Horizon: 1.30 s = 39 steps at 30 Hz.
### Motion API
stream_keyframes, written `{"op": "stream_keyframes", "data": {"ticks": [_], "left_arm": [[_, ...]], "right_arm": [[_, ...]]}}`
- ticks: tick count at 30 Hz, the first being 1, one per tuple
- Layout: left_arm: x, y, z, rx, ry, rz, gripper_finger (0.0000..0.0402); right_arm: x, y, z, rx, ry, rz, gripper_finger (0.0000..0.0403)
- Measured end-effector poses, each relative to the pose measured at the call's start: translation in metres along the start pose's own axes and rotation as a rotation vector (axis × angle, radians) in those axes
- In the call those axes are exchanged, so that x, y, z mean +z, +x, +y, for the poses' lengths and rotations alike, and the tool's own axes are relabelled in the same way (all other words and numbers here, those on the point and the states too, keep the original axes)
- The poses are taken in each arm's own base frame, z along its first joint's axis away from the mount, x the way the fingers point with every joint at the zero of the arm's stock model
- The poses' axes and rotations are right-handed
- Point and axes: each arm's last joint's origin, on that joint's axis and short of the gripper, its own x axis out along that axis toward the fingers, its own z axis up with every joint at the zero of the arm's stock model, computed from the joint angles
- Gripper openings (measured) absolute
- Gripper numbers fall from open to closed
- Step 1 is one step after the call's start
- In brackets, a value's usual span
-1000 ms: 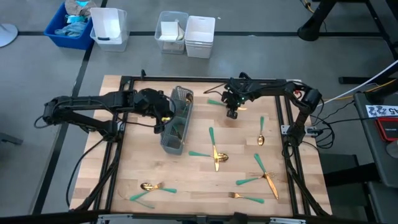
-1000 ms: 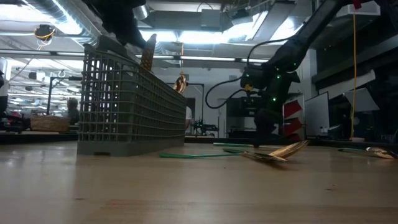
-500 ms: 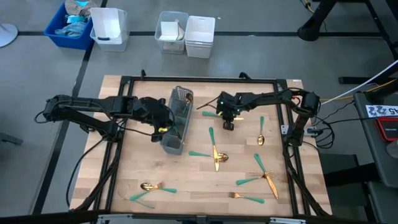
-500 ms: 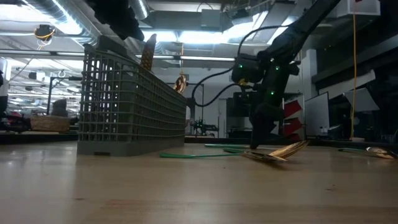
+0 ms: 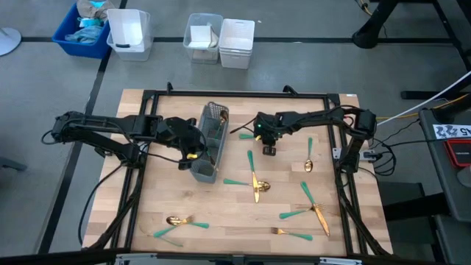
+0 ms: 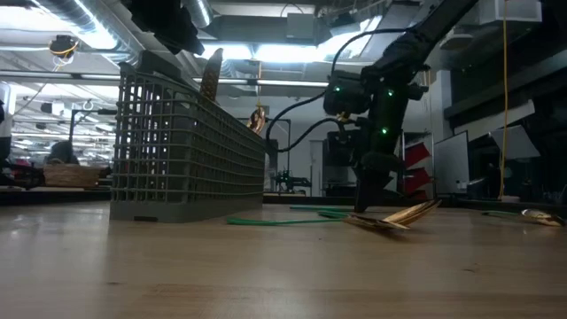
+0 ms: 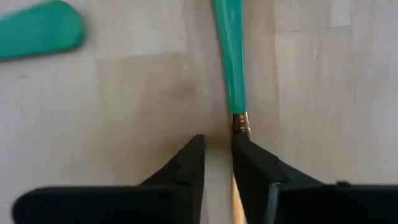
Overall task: Sort silverware
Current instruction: Put the green table knife into the gray silverware rack
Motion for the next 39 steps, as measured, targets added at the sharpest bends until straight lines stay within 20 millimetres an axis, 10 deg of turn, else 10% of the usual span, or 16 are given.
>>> {"op": "stream_keyframes", "data": {"ticks": [39], "left_arm": [[0.000,0.000,0.000,0.000,0.001,0.001,0.0004]], "right_arm": [[0.025,-0.005,0.023,0.022,0.341,-0.077,0.0095]]}}
